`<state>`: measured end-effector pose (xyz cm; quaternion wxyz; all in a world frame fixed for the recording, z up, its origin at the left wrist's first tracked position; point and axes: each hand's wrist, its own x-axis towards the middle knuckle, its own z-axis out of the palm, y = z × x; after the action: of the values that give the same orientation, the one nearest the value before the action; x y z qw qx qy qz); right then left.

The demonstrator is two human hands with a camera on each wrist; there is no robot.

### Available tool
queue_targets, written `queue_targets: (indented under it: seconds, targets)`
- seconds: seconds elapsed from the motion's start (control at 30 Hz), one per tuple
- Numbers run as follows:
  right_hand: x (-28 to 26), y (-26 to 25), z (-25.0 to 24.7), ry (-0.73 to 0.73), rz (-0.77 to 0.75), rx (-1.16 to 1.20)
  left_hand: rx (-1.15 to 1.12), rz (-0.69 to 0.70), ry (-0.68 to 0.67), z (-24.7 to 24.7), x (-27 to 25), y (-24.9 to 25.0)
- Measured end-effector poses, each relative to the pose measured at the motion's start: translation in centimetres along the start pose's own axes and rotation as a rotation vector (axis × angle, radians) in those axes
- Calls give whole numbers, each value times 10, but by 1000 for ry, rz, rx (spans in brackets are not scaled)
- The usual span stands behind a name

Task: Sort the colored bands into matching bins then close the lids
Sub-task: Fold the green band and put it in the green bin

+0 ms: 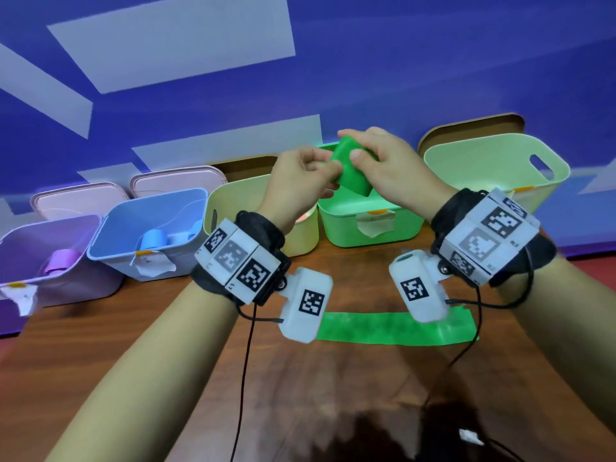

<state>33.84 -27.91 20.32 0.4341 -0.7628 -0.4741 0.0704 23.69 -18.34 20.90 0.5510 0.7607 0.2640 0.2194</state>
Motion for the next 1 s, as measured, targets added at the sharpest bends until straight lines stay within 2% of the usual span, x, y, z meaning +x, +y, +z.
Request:
queue_targets:
  seconds: [0.17, 0.3, 0.47, 0.57, 0.67, 0.73, 0.8, 0.83, 0.93, 1.0]
  targets:
    - [19, 17, -13, 116, 149, 244, -24, 31, 31, 13, 24, -1]
    - [39, 27, -25, 176, 198, 18, 64, 39, 4, 23, 45, -3]
    - [57, 35, -27, 105, 191, -178, 236, 103, 14, 30, 76, -16]
    - [70, 51, -20, 105, 256, -206, 299, 53, 39, 38, 100, -26]
    - [84, 70, -10, 53, 355, -95, 325, -25, 27, 45, 123, -36]
    - [90, 82, -7, -41, 470, 188, 320, -102, 17, 49, 139, -45]
    - [96, 94, -5, -130, 643, 506, 297, -231, -9, 53, 153, -51]
    - [101, 100, -4, -148, 710, 588, 294, -299, -32, 55, 161, -54]
    - [119, 124, 2, -162, 809, 540, 326, -519, -126, 62, 182, -68]
    - [127, 141, 9, -205, 895, 487, 303, -602, -208, 67, 196, -80]
